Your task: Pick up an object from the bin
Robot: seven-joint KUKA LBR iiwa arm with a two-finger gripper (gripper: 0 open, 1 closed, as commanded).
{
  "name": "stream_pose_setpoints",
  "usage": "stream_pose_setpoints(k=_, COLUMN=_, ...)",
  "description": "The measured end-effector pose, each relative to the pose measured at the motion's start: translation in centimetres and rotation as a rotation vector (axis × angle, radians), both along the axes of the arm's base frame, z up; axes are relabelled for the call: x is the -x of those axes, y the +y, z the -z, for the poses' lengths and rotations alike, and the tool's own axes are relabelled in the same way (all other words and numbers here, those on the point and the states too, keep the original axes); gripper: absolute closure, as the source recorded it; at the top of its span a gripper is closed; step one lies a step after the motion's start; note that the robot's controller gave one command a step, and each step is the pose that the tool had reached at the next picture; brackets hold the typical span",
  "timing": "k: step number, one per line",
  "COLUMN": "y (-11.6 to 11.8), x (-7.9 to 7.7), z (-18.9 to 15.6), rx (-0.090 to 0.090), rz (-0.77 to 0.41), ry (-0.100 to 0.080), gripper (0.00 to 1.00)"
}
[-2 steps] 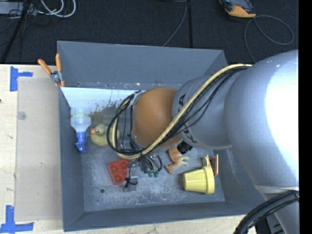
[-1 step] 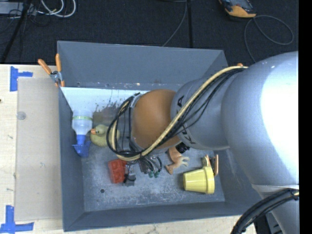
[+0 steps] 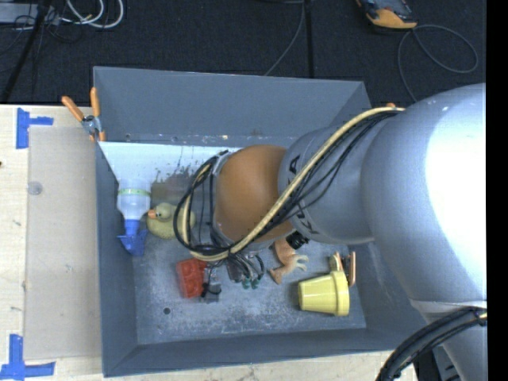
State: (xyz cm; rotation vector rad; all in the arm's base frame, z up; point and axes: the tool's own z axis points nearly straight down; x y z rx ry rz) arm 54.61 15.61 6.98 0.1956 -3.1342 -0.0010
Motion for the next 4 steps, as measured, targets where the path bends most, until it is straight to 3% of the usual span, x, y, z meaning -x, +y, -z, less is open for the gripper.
stream_pose_setpoints(k=4, y=-0.03, x=0.04, z=-0.97, rx=0.0, rz=0.004, ry=0.002, gripper=1.0)
